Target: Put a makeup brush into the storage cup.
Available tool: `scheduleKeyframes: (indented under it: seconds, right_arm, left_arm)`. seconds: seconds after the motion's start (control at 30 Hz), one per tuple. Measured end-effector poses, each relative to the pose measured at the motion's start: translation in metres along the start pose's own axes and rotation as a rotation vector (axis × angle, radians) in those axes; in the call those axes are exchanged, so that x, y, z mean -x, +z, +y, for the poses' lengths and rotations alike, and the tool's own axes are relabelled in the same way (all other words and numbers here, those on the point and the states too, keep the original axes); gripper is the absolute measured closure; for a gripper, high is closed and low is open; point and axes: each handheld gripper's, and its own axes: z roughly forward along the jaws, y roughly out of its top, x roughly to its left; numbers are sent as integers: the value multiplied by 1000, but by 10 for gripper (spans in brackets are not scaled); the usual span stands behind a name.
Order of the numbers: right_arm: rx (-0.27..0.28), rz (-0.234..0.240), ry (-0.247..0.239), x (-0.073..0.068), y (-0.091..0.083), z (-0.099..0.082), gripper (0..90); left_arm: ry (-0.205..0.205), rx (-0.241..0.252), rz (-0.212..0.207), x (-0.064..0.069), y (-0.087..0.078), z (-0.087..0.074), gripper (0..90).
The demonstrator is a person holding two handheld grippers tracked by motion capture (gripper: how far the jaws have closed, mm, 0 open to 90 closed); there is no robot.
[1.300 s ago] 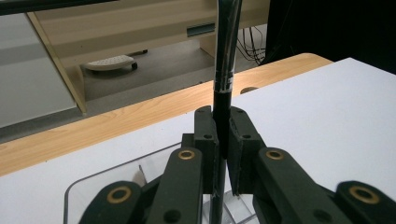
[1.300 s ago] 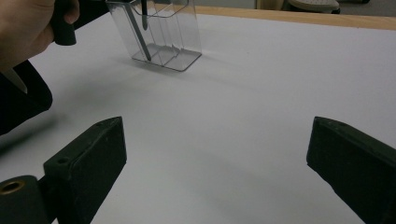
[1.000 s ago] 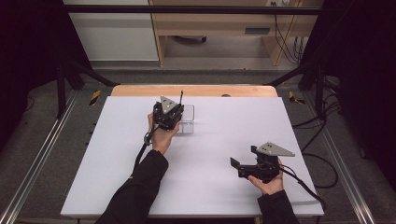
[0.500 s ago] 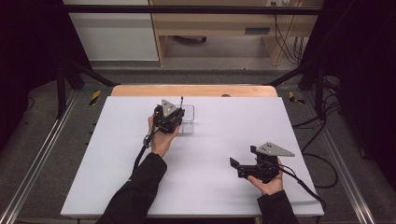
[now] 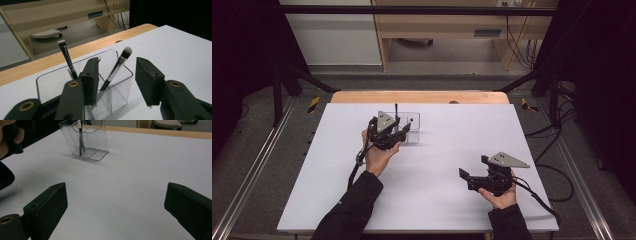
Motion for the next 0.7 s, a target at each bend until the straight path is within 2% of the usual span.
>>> scheduleKeyframes:
  seconds: [0.37,0.6,0.7]
  right_arm:
    - [7,-9,0,1,-2,1,51]
    - [16,-13,0,2,-4,3,49]
    - [15,-16,-2,2,-4,3,49]
  left_arm:
    - [-15,35,-76,0,-37,-8,401]
    - [-9,25,-117,1,-56,-16,317]
    - [2,8,-112,0,-63,-21,286]
